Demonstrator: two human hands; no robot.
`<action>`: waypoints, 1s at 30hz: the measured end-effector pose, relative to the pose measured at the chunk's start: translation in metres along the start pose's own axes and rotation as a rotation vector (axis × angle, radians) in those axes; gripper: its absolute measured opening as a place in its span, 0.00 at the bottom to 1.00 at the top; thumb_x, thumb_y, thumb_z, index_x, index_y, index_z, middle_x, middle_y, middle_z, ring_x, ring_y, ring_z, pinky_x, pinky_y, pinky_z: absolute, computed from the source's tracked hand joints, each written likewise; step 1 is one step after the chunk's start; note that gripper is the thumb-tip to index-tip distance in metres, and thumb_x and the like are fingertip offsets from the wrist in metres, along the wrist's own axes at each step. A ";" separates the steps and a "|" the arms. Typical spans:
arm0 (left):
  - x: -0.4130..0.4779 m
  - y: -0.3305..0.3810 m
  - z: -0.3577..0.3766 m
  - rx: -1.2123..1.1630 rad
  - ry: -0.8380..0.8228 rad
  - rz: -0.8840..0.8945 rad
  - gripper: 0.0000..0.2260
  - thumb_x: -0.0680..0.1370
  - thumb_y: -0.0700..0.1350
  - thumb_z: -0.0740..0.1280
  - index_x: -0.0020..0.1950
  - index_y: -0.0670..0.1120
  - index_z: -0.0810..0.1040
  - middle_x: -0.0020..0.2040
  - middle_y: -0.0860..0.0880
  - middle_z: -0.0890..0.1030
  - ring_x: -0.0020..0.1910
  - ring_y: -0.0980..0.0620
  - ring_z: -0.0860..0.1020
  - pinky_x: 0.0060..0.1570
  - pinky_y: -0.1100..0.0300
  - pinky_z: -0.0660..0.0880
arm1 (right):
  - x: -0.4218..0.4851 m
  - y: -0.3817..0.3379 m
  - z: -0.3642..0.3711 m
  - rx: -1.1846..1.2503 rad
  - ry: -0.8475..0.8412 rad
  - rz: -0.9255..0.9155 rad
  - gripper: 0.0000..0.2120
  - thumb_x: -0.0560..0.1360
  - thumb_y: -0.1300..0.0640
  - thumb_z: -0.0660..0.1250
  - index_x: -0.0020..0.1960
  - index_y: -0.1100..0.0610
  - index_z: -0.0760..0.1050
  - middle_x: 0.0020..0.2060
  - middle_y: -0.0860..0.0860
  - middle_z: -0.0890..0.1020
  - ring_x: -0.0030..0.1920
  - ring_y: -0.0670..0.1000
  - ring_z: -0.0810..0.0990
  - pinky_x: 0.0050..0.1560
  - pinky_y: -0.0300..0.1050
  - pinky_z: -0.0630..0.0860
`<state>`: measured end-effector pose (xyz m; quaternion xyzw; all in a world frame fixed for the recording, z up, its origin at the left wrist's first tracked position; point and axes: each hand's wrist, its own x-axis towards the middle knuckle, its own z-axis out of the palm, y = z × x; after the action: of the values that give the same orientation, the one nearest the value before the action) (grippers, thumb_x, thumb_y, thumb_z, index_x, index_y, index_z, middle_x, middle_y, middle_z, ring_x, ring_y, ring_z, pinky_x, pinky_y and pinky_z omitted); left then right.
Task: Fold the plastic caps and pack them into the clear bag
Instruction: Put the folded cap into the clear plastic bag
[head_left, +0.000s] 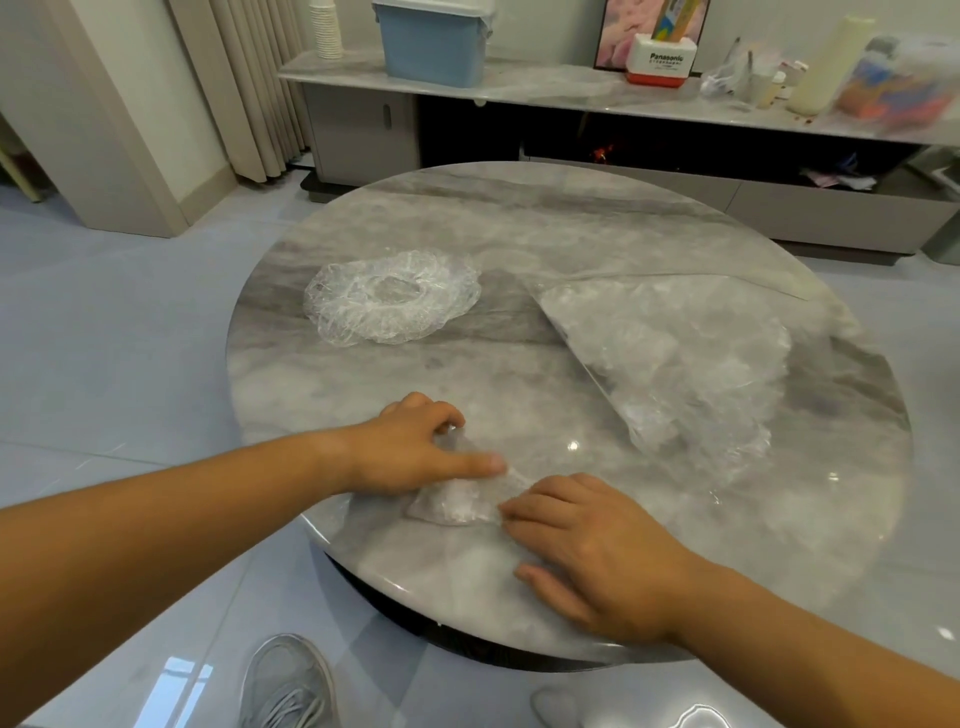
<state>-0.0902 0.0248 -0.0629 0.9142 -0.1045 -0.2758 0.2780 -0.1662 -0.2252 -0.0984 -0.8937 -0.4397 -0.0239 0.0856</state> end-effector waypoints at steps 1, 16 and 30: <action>0.000 0.004 0.002 -0.007 0.030 -0.016 0.45 0.58 0.83 0.61 0.65 0.56 0.74 0.60 0.54 0.71 0.61 0.52 0.73 0.66 0.51 0.72 | -0.003 -0.002 0.001 -0.005 0.002 -0.007 0.16 0.81 0.45 0.62 0.61 0.53 0.79 0.63 0.47 0.79 0.60 0.51 0.77 0.56 0.49 0.75; -0.007 0.010 0.016 0.212 0.087 -0.040 0.20 0.72 0.59 0.75 0.32 0.50 0.70 0.28 0.55 0.73 0.30 0.56 0.72 0.32 0.61 0.67 | -0.019 -0.018 0.011 0.058 0.067 0.127 0.22 0.82 0.47 0.59 0.71 0.57 0.71 0.58 0.50 0.76 0.57 0.53 0.76 0.63 0.48 0.73; -0.021 0.026 0.024 -0.789 -0.017 -0.050 0.11 0.76 0.37 0.74 0.42 0.42 0.71 0.33 0.41 0.78 0.28 0.48 0.77 0.28 0.59 0.76 | -0.013 -0.019 0.000 0.090 -0.038 0.149 0.23 0.82 0.40 0.58 0.70 0.53 0.71 0.67 0.46 0.73 0.62 0.50 0.72 0.66 0.49 0.69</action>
<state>-0.1220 0.0003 -0.0555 0.7371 0.0297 -0.3089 0.6003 -0.1888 -0.2238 -0.0974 -0.9196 -0.3740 0.0193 0.1190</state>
